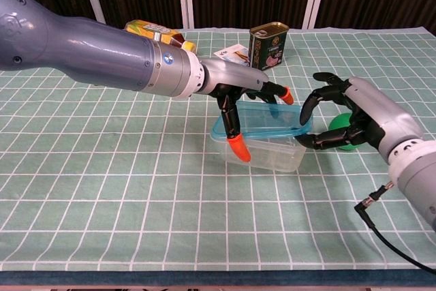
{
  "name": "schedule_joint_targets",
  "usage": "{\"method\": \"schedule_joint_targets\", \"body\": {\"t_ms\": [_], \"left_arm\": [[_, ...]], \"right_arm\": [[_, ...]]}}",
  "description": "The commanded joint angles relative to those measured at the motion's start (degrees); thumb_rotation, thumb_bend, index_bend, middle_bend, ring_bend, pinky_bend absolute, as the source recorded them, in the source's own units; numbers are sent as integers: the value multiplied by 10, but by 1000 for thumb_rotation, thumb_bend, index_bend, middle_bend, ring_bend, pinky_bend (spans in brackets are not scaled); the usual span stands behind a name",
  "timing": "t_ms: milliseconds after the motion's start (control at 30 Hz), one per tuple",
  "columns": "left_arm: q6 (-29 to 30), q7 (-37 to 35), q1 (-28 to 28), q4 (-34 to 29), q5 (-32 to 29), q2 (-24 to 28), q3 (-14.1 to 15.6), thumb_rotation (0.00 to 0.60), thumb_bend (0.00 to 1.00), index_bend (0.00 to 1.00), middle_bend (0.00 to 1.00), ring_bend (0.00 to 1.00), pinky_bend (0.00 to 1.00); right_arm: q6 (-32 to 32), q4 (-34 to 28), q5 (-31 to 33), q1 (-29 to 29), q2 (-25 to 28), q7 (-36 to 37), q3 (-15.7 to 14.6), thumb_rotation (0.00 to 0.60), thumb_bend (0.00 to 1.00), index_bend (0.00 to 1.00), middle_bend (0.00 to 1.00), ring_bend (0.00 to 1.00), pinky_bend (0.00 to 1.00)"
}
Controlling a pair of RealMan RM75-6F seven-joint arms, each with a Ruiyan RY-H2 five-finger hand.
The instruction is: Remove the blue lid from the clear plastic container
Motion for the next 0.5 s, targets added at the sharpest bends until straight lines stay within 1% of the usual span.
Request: {"method": "schedule_joint_targets", "body": {"t_ms": [33, 167, 500], "left_arm": [[5, 3, 3, 0, 2, 1, 2, 600, 0, 0, 0, 0, 13], [17, 2, 8, 0, 1, 0, 0, 600, 0, 0, 0, 0, 0], [40, 13, 12, 13, -10, -16, 0, 600, 0, 0, 0, 0, 0]], "right_arm": [[-2, -8, 11, -2, 0, 0, 5, 600, 734, 682, 47, 0, 0], [-3, -14, 20, -1, 3, -6, 7, 600, 736, 685, 48, 0, 0], [-2, -14, 21, -5, 6, -7, 0, 600, 736, 691, 54, 0, 0]]}}
